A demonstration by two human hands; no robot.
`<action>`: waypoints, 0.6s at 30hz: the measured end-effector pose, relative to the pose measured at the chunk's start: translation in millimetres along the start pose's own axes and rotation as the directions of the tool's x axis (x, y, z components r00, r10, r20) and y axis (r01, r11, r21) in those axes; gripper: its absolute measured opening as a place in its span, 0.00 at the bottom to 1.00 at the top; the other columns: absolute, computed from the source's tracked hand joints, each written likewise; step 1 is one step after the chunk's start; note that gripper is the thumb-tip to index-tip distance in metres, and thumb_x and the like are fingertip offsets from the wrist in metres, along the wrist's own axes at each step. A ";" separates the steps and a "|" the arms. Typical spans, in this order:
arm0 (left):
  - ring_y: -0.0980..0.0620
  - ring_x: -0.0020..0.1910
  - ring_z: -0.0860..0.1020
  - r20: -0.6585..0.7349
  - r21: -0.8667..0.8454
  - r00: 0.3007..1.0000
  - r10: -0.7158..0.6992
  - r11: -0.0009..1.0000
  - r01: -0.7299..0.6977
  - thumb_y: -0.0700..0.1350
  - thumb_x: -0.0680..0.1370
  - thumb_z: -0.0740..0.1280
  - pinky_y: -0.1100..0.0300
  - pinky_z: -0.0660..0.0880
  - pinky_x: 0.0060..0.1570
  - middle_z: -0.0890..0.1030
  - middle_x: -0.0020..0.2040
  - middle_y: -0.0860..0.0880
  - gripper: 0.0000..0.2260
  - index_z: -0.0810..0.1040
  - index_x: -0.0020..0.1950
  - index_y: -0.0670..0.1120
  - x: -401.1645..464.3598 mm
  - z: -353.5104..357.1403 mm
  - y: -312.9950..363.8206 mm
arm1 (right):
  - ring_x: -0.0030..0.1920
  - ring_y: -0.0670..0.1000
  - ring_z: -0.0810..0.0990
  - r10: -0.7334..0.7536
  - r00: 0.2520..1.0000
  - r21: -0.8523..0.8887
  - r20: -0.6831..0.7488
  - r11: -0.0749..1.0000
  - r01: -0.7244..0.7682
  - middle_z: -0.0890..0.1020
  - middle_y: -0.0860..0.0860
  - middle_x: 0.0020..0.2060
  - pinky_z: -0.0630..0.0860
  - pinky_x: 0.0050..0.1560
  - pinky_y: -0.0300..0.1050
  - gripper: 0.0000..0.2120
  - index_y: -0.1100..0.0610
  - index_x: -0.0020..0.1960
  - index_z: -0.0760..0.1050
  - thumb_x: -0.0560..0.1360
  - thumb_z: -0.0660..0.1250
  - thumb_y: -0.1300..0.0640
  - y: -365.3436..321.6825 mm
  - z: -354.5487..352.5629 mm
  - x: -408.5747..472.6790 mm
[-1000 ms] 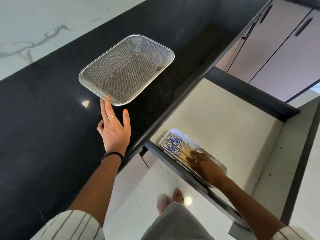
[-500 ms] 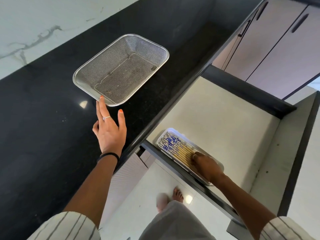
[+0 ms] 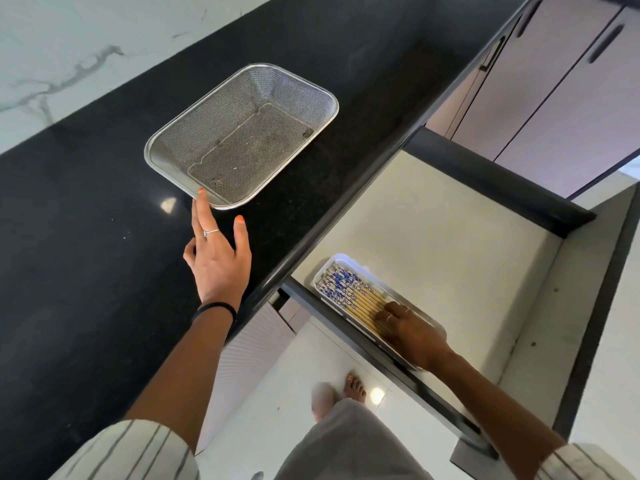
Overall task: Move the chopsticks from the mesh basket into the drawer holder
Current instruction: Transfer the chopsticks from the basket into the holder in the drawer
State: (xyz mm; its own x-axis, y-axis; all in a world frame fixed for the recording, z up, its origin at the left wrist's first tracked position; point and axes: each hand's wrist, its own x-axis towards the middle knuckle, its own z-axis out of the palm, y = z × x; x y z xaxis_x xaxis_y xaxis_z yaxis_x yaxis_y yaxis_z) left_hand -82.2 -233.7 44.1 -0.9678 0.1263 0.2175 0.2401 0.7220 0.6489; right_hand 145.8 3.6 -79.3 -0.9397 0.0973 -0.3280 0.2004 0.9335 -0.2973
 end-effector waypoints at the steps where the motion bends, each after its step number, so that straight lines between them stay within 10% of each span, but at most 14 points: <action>1: 0.50 0.62 0.75 -0.003 -0.001 1.000 0.000 1.000 0.000 0.53 0.83 0.57 0.44 0.57 0.72 0.57 0.79 0.48 0.28 0.47 0.80 0.51 0.0 0.0 -0.1 | 0.70 0.52 0.70 0.000 1.000 0.008 -0.014 1.000 0.000 0.67 0.51 0.73 0.69 0.67 0.44 0.22 0.50 0.73 0.64 0.80 0.59 0.49 -0.1 -0.1 -0.1; 9: 0.50 0.63 0.75 -0.013 -0.004 1.000 0.004 1.000 -0.004 0.53 0.83 0.56 0.45 0.58 0.72 0.58 0.79 0.48 0.28 0.47 0.79 0.51 0.3 0.6 -0.6 | 0.75 0.52 0.61 0.084 0.996 0.328 0.043 0.940 -0.094 0.61 0.53 0.76 0.59 0.76 0.46 0.23 0.55 0.75 0.60 0.82 0.56 0.52 -0.6 2.7 1.8; 18: 0.51 0.60 0.75 -0.014 0.006 1.000 -0.005 1.000 0.005 0.53 0.83 0.56 0.47 0.57 0.72 0.59 0.79 0.48 0.29 0.46 0.79 0.53 -0.4 1.8 -1.0 | 0.78 0.51 0.51 -0.223 0.972 -0.024 0.075 0.974 0.225 0.58 0.48 0.77 0.58 0.77 0.51 0.25 0.48 0.75 0.59 0.80 0.60 0.53 20.1 12.2 4.2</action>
State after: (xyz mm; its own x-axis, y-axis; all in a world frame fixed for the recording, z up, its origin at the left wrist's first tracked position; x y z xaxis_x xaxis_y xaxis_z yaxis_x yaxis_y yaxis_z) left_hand -82.1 -233.2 42.0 -0.9678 0.1132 0.2250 0.2351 0.7264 0.6458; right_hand 149.2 18.6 -97.5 -0.9373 -0.1394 -0.3193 -0.0232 0.9394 -0.3420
